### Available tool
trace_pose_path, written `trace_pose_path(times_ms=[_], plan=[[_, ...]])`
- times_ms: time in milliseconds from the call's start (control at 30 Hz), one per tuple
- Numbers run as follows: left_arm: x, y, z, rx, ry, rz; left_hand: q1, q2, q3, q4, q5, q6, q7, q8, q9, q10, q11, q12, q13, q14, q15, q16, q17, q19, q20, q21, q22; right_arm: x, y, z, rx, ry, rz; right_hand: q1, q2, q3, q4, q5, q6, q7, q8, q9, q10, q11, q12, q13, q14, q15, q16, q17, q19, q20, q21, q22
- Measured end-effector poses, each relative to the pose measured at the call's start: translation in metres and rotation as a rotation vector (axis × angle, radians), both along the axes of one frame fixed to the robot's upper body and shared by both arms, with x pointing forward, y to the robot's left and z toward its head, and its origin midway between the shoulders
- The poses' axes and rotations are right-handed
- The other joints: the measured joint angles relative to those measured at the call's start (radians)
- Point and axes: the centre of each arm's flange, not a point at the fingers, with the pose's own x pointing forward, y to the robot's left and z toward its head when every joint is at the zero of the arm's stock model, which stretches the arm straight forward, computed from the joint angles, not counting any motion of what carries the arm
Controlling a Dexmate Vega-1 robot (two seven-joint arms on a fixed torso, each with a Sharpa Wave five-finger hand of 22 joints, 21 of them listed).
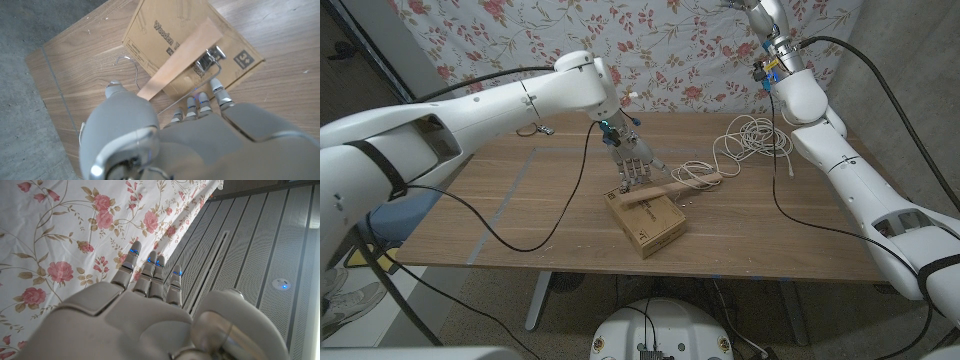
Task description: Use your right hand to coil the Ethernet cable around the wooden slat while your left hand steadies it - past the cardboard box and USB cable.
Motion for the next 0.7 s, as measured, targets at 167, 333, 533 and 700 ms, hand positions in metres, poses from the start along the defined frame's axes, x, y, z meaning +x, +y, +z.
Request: trace_pose_path(times_ms=[167,333,533,700], plan=[[-0.004,0.002,0.008,0.002,-0.049,-0.006,-0.018,-0.002,-0.004,0.004,0.007,0.000,0.000,-0.007,-0.005,0.000,0.000,-0.027,-0.011,-0.001,0.002,-0.012,-0.031,0.000,0.000,-0.041,0.000,0.001,0.001,0.000,0.000,0.001,0.001,0.000,0.000,0.000,0.000,0.000,0.002,-0.002,0.000,0.000,0.000,0.000,0.000,0.000,0.000,0.000,0.000,-0.005,0.000,0.000,0.000,0.000],[-0.011,0.005,0.019,-0.020,-0.148,-0.017,-0.060,0.016,-0.004,0.030,0.006,0.003,-0.003,0.012,-0.007,0.000,0.000,-0.038,-0.022,-0.001,0.002,-0.011,-0.043,0.000,0.000,-0.078,0.000,0.001,0.003,0.001,-0.003,0.001,0.002,0.004,0.004,0.000,0.000,0.000,0.004,-0.004,0.000,0.000,0.000,0.000,0.000,0.000,0.000,0.000,0.000,-0.005,0.000,0.000,0.000,0.000],[-0.019,0.008,0.030,-0.062,-0.300,-0.013,-0.111,0.048,0.008,0.050,-0.027,0.002,-0.009,0.027,-0.013,0.000,0.000,-0.028,-0.046,-0.001,0.002,0.018,-0.064,0.000,0.000,-0.096,0.006,0.003,0.005,0.001,-0.003,0.014,0.005,0.004,0.004,0.000,0.000,0.000,0.004,-0.004,0.000,0.000,-0.006,-0.006,0.000,-0.005,-0.004,0.004,-0.008,-0.009,0.000,0.000,0.000,0.000],[-0.030,0.011,0.036,-0.122,-0.465,-0.008,-0.129,0.055,0.024,0.043,-0.064,0.005,-0.031,0.045,-0.014,0.000,0.000,-0.013,-0.072,-0.001,0.002,0.029,-0.089,0.000,0.000,-0.091,0.007,0.006,0.005,0.000,-0.001,0.032,0.015,0.004,0.004,0.000,0.000,0.000,0.004,-0.004,0.000,0.000,-0.006,-0.006,-0.005,-0.005,-0.008,0.008,-0.014,-0.013,-0.004,0.004,-0.003,0.000]])
